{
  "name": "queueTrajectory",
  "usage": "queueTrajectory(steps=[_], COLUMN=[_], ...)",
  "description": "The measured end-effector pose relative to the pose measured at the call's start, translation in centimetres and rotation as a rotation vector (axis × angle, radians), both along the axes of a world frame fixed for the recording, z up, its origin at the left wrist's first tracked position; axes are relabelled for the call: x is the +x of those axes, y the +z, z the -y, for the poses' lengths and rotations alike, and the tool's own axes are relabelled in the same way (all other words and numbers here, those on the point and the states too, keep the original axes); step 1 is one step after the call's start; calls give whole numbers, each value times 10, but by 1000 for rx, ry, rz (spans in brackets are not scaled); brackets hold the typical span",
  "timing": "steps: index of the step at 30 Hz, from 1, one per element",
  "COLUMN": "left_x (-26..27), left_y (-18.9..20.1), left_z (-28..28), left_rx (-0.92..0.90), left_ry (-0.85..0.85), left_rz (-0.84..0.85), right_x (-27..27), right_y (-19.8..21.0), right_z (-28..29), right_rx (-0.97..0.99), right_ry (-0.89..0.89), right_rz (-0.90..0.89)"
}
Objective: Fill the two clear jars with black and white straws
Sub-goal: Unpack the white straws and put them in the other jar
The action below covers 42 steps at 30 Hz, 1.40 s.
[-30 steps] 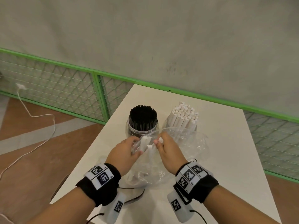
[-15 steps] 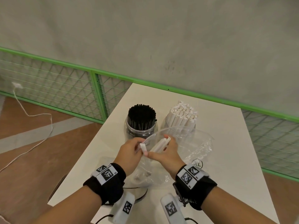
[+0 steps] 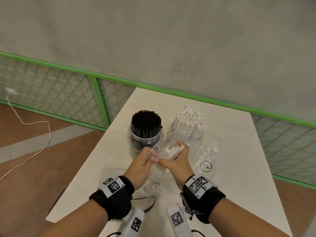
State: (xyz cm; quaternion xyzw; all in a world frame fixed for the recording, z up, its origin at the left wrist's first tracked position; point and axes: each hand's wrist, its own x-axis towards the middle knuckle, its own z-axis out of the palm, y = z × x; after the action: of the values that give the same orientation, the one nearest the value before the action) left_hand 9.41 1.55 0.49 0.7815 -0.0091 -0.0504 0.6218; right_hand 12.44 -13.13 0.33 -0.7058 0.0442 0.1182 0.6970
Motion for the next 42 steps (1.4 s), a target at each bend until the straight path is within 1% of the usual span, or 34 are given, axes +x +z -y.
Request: queueTrajectory(steps=[3,9,11,13,16,18,20,21,23,25,29,31,33,34,37,39,40,42], left_x=[0,1,0,1,5,9,11,11,10,11,14,15,17,18,18,17,16,16], left_y=[-2,3,9,12,14,16,19,20,22,22,24,23,20,19,19,18,17,15], left_z=[1,2,4,3,-2,-3,-1,0,3,5,3,3,4,5,9,11,12,11], left_rx=[-52,-59,-50,-33,-93,-136,-148,-147,-129,-81,89,136,150,156,162,155,152,155], left_ry=[2,9,13,26,70,92,100,103,105,94,54,49,54,61,71,64,60,52], left_rz=[0,33,53,75,68,52,46,46,64,79,109,115,101,95,75,63,63,89], right_x=[5,-1,-3,-3,-3,-3,-4,-4,-6,-7,-1,6,12,13,12,13,13,12], right_y=[-1,-12,-9,-3,4,6,10,12,16,23,45,53,50,45,16,2,0,12], right_z=[2,4,5,7,12,12,10,9,9,8,14,19,21,20,20,20,19,19], right_rx=[17,99,95,86,72,65,57,43,-4,-7,75,45,-5,-26,-64,-112,-137,-169], right_ry=[-24,-83,-52,28,140,128,83,89,137,161,82,60,69,74,103,163,189,212], right_rz=[26,43,55,62,112,124,122,134,185,209,259,337,350,322,229,215,213,238])
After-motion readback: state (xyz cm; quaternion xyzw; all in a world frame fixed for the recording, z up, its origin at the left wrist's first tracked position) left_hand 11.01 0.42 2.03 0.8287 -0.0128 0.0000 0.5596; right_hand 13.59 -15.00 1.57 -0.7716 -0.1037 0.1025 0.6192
